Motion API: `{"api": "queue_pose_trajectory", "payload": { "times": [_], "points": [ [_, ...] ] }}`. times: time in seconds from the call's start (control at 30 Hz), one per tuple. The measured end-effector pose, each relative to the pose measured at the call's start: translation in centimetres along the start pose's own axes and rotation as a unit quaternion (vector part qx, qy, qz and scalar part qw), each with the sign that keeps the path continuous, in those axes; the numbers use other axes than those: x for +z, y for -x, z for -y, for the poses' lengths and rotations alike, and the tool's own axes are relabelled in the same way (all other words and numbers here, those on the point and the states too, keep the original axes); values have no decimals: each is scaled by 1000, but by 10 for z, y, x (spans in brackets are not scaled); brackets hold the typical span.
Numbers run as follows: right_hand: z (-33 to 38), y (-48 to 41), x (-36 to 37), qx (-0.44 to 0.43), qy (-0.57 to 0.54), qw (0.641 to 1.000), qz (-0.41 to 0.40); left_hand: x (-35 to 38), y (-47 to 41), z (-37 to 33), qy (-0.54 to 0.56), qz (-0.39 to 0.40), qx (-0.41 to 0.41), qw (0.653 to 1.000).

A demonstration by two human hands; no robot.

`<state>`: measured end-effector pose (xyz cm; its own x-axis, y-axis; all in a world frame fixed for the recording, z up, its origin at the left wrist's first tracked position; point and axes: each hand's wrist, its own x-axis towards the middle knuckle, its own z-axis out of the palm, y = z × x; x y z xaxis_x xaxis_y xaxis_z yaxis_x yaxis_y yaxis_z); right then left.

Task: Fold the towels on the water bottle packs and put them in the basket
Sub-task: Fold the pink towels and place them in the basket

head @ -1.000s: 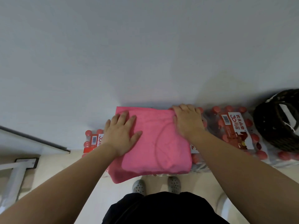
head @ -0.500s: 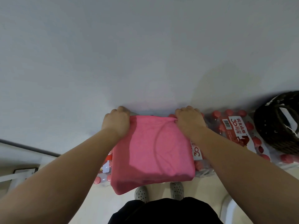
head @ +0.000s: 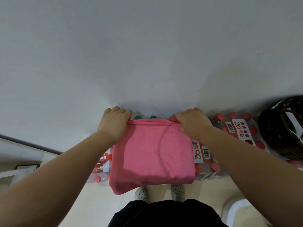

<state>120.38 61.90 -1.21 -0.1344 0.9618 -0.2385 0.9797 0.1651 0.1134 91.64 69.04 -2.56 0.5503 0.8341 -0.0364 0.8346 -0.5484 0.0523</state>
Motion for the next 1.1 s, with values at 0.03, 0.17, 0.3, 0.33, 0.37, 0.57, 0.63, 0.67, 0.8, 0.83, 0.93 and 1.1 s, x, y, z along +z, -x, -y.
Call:
{"api": "queue_pose_trajectory", "payload": {
  "times": [0.03,0.17,0.3,0.33,0.37,0.57,0.63,0.67,0.8,0.83,0.93,1.1],
  "points": [
    [-1,0,-2,2,-21,1000,8,-2,0,0,-6,8,-1,1000],
    [-10,1,-3,6,-67,998,2,-7,-1,3,23,16,-9,1000],
    [-19,2,-10,33,-106,993,-36,-23,-4,2,131,64,-8,989],
    [-22,2,-14,40,-105,992,-54,-28,-5,2,149,60,-10,987],
    [-23,2,-19,52,-98,991,-74,-34,-7,1,157,46,-18,986],
    [-29,8,-46,60,-40,961,-267,-60,-9,2,15,-194,33,980],
    [-30,14,-47,67,-31,955,-288,-62,-7,1,7,-204,36,978],
    [-30,16,-45,71,-32,953,-293,-61,-5,1,13,-206,30,978],
    [-21,33,-38,60,-80,953,-286,-53,11,-3,70,-196,-27,978],
    [-17,39,-35,54,-93,955,-275,-51,19,-5,86,-191,-34,977],
    [-4,61,-25,63,-141,957,-244,-39,47,-9,126,-188,-21,974],
    [11,108,-1,66,-193,950,-237,-15,109,-25,174,-190,6,966]
  ]
}}
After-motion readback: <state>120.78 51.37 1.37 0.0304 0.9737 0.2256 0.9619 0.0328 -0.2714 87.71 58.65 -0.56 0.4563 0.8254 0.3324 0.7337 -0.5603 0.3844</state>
